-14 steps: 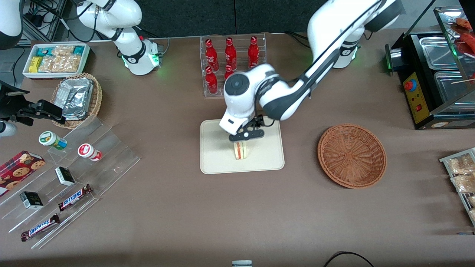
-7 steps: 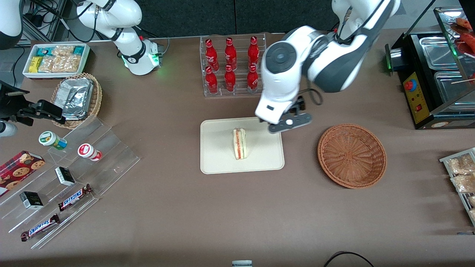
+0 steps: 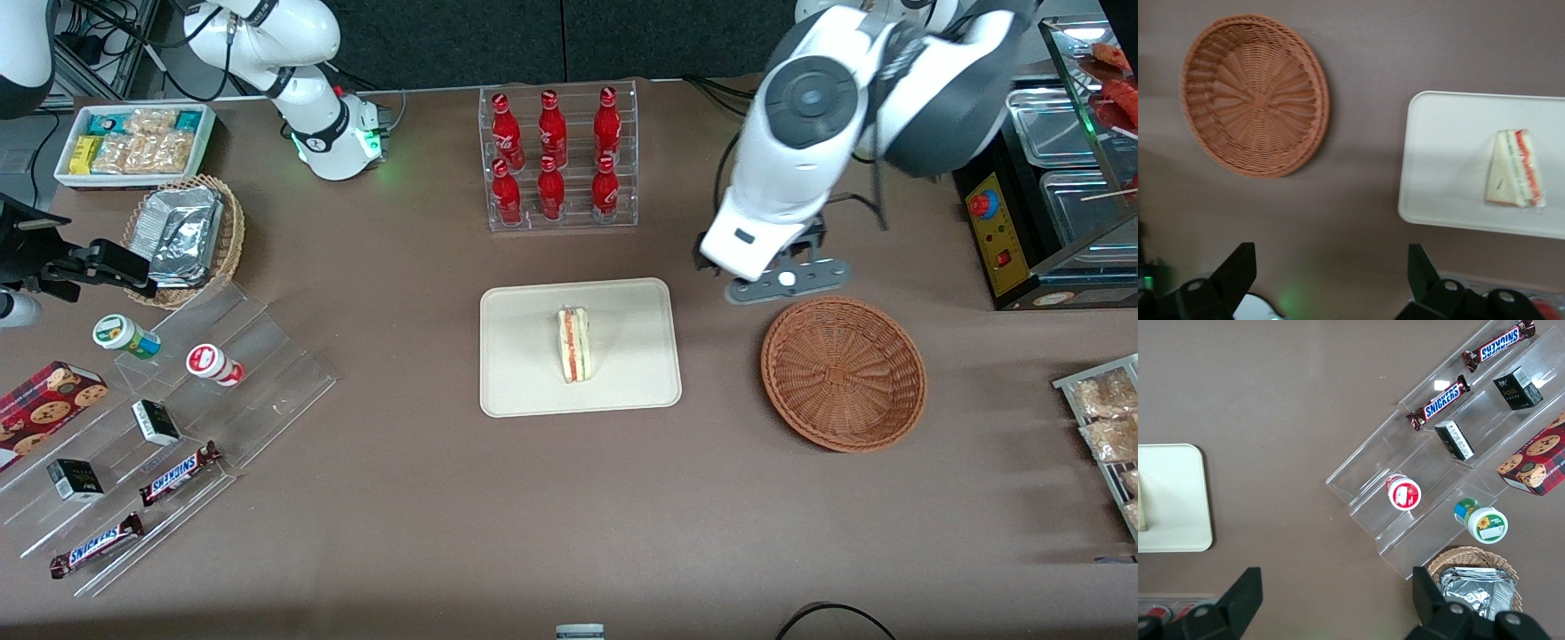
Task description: Place sandwich from basket to tray
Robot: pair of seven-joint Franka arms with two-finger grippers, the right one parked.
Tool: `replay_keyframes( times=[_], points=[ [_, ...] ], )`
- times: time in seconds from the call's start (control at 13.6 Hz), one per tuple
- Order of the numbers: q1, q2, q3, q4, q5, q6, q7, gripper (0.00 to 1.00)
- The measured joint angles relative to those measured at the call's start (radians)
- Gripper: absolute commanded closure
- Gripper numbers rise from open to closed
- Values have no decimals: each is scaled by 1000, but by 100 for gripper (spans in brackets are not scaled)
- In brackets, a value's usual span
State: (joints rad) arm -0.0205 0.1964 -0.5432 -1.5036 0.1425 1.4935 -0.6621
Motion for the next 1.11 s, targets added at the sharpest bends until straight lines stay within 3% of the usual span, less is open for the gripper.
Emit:
replay_keyframes(
  times=[0.37, 0.74, 1.11],
  points=[
    [-9, -104, 261, -1, -95, -72, 340, 0],
    [-15, -169, 462, -6, -100, -133, 533, 0],
    [-16, -170, 488, -11, -100, -133, 540, 0]
  ],
)
